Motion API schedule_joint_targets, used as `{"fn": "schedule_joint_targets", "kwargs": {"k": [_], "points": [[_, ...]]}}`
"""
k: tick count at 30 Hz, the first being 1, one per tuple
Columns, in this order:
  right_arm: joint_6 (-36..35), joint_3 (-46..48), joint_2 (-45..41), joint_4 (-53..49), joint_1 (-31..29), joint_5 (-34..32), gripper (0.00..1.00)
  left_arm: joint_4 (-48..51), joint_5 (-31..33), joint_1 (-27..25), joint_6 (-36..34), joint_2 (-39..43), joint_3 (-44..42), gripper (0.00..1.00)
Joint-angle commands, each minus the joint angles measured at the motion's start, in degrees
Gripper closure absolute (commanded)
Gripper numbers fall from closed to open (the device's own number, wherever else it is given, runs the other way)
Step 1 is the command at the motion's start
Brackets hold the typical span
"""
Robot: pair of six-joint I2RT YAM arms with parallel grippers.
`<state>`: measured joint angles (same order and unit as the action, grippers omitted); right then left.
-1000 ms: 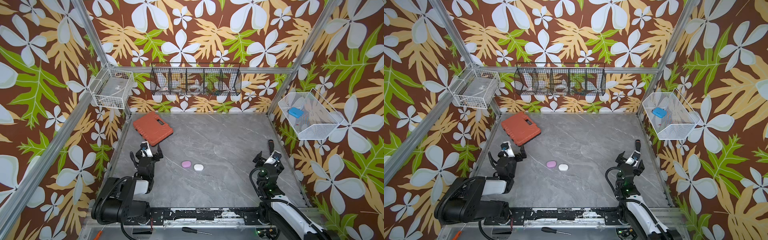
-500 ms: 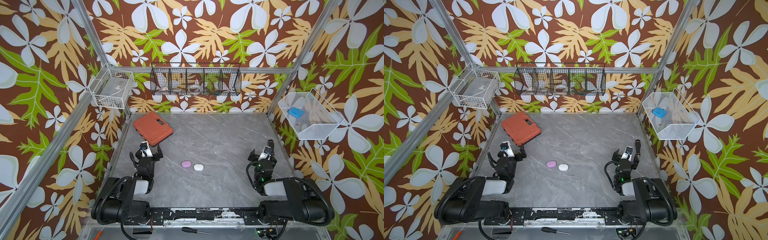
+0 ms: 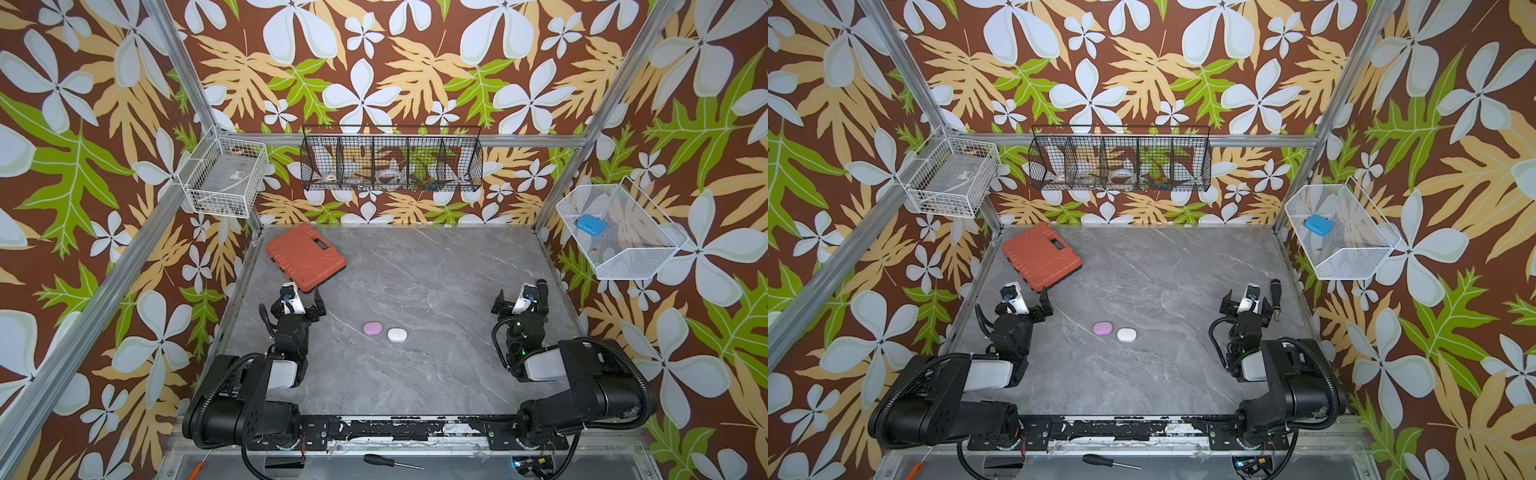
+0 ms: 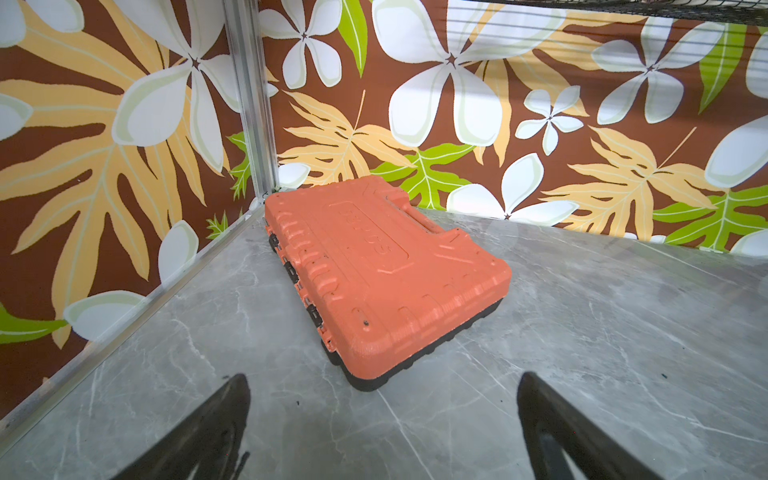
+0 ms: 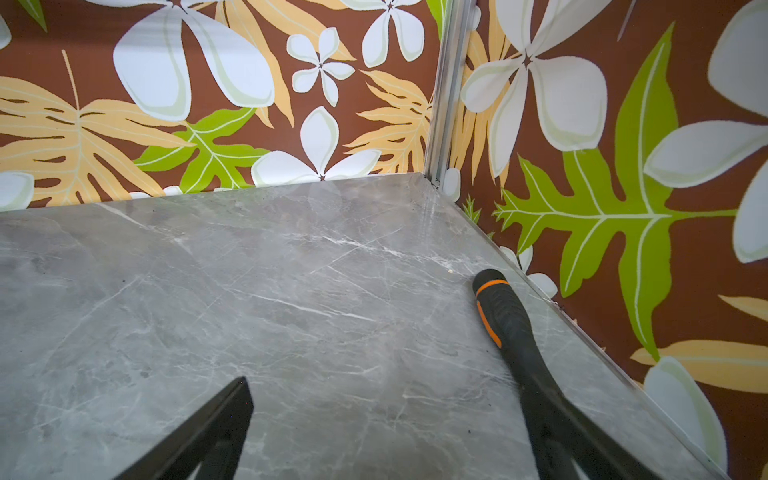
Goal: Insert the wireless bluetooth earbuds into the charging case
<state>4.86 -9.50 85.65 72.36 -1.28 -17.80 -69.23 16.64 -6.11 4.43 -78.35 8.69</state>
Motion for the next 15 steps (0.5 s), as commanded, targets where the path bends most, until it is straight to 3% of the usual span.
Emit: {"fn": "schedule_joint_targets", "kwargs": {"k": [1, 15], "points": [[-0.5, -0.2, 0.0, 1.5, -0.2, 0.1, 0.01, -2.2, 0.4, 0.0, -0.6, 0.0, 0.0, 0.00], [-0.6, -0.5, 0.1, 1.0, -0.1, 0.4, 0.00, -2.2, 0.4, 0.0, -0.5, 0.1, 0.0, 0.00]]}}
